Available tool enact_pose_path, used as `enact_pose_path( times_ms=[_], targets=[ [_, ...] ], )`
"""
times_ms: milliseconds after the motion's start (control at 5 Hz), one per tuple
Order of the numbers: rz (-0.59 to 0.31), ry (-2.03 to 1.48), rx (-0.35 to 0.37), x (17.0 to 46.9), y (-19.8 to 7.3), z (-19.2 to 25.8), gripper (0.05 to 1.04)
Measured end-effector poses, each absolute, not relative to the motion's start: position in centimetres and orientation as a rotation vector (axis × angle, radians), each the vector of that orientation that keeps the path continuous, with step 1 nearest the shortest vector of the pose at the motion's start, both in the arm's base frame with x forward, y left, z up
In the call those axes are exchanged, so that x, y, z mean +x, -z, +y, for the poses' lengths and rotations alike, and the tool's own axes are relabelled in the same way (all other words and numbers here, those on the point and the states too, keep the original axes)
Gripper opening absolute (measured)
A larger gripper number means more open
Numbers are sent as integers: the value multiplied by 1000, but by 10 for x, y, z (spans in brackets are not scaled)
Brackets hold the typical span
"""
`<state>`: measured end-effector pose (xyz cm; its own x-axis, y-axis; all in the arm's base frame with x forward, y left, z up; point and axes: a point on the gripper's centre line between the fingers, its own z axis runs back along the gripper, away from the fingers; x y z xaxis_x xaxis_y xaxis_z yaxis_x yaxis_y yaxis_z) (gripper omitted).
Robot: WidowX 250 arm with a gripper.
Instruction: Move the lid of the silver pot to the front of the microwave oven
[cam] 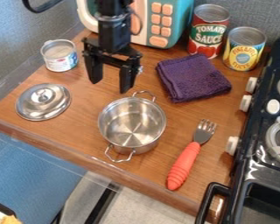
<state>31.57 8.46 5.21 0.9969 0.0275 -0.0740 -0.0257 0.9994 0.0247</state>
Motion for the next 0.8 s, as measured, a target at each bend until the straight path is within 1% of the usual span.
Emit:
enact_pose_path(
  times_ms=[200, 400, 600, 800],
  targets=[
    [90, -139, 47, 302, -33, 138, 1001],
    [41, -170, 63, 297, -27, 170, 1001],
    [25, -179, 89, 289, -24, 192, 1001],
    [4, -132, 83, 285, -23, 187, 1001]
  ],
)
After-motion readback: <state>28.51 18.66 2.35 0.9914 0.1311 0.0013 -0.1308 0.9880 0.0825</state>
